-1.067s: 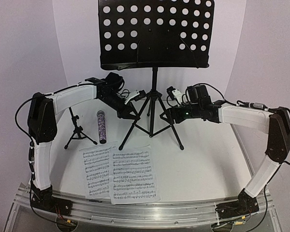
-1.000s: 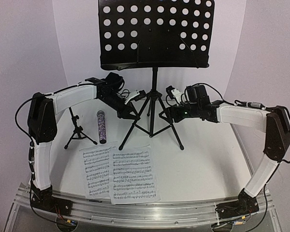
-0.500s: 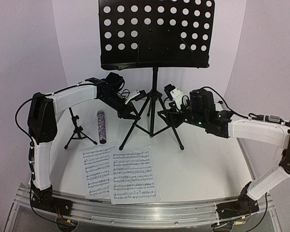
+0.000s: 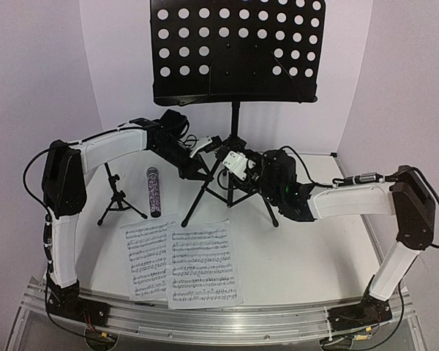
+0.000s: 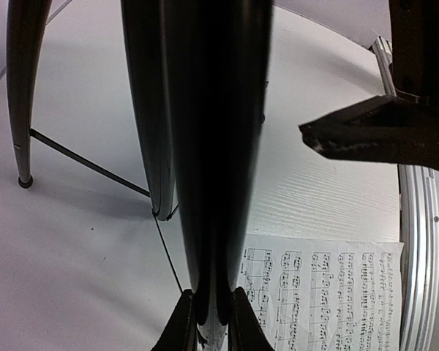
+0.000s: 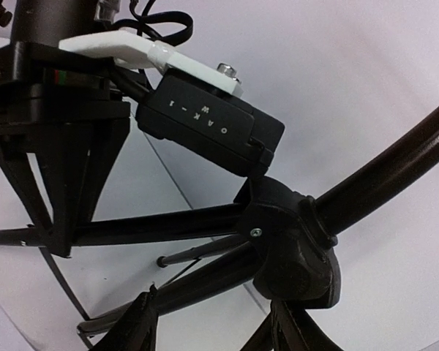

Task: Set up the instrument practice props

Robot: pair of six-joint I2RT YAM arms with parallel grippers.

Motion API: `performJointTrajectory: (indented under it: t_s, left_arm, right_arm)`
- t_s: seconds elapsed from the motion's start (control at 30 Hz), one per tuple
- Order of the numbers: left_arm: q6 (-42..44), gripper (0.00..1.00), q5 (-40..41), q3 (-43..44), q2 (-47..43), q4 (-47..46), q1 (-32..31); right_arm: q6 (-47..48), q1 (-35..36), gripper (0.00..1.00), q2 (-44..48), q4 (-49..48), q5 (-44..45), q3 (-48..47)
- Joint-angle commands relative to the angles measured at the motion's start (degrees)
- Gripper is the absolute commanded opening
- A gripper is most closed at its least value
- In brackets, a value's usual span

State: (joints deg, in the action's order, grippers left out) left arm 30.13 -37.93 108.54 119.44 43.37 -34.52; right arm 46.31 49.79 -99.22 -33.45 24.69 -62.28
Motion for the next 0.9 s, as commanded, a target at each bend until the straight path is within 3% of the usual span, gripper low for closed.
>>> performJointTrajectory:
  t_s: [0.0, 0.27, 0.6, 0.87]
  left_arm:
    - [0.95, 0.00, -1.79, -1.37, 0.18, -0.46, -0.98]
    - [2.01, 0.00, -0.41, -0.93, 0.32, -0.91, -0.98]
    - [3.44, 0.00, 0.22, -0.87, 0.30, -1.28, -1.00]
    - [2.93, 0.00, -1.05, -0.99, 0.43, -1.72, -0.98]
  right_arm:
    - [7.68, -0.02, 0.49, 0.77, -9.95, 3.96, -1.83]
    - [8.04, 0.08, 0.53, 11.25, -5.51, -3.40, 4.53]
    - [19.45, -2.41, 0.56, 5.68, 1.93, -7.37, -2.13]
    - [20.91, -3.10, 0.57, 2.74, 3.08, -6.74, -5.32]
